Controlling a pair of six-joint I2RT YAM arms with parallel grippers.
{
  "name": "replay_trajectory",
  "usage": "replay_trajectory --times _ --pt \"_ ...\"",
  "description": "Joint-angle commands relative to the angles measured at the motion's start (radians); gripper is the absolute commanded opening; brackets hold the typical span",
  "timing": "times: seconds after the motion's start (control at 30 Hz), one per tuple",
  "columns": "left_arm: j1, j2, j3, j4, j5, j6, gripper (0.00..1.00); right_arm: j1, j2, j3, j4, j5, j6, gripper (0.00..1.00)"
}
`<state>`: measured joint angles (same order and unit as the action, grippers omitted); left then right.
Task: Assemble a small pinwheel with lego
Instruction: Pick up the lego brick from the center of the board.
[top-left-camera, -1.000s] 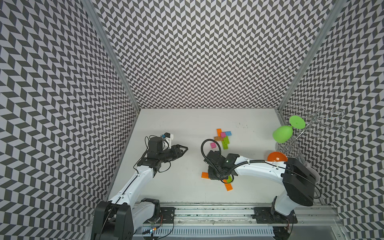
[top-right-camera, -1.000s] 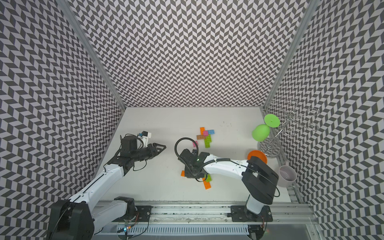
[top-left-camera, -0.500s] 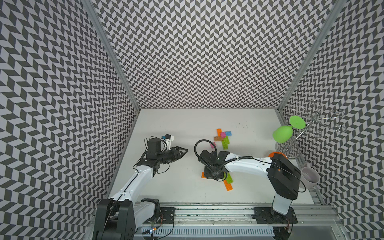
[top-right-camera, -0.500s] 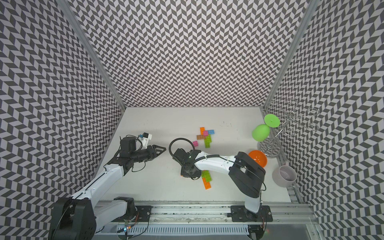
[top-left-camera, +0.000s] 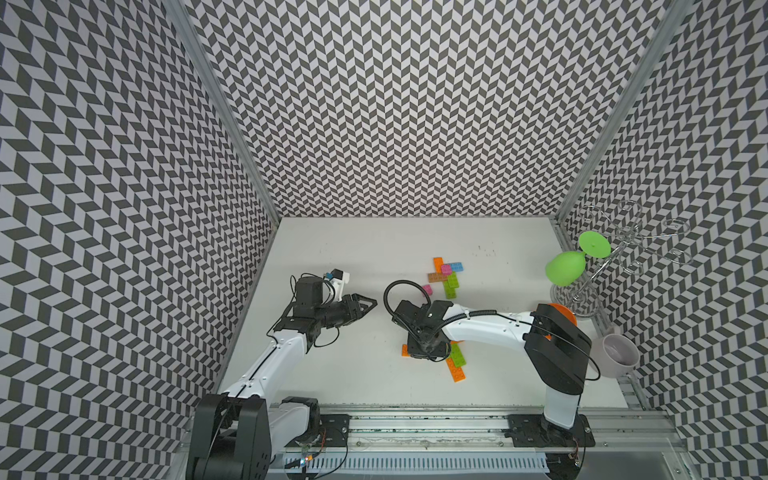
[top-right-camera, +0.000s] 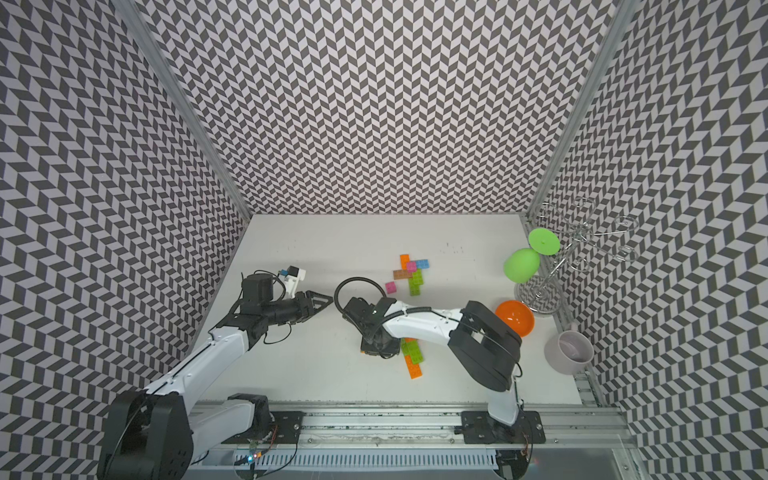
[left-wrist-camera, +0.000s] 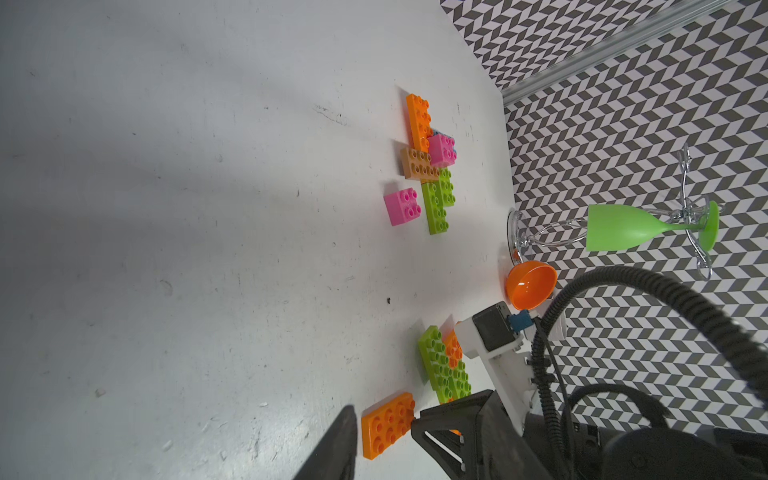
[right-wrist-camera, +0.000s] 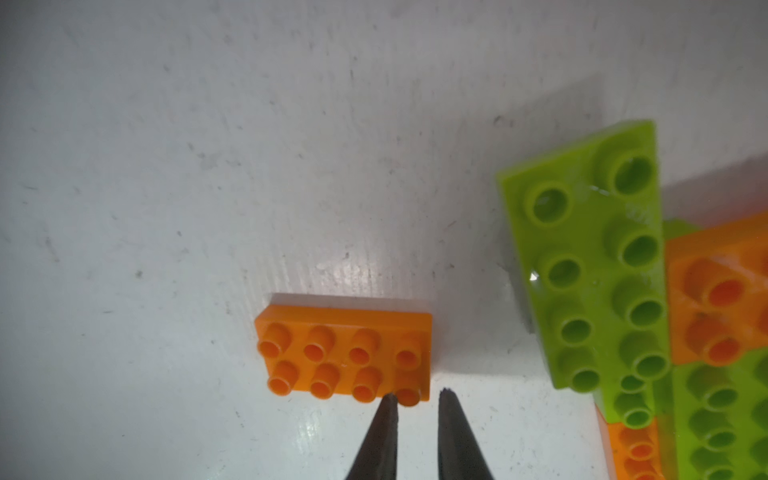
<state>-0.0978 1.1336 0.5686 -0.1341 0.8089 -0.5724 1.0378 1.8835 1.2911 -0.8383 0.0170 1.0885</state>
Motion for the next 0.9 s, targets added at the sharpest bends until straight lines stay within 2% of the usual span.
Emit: replay_trajectory --times 0.0,0.57,0.87 --pt "-0.003 0.006 0.013 -0.004 0.018 0.022 0.49 0.005 0.000 0.027 -0.021 0.038 0.003 0.20" --pt "-0.002 -0.001 0.017 -0.014 0.007 0.029 0.49 -0.005 0.053 0.037 -0.018 0.040 -0.024 0.18" --pt "-0.003 -0.003 0.016 -0.015 0.001 0.031 0.49 -0.006 0.111 0.068 -0.094 0.034 -0.057 0.16"
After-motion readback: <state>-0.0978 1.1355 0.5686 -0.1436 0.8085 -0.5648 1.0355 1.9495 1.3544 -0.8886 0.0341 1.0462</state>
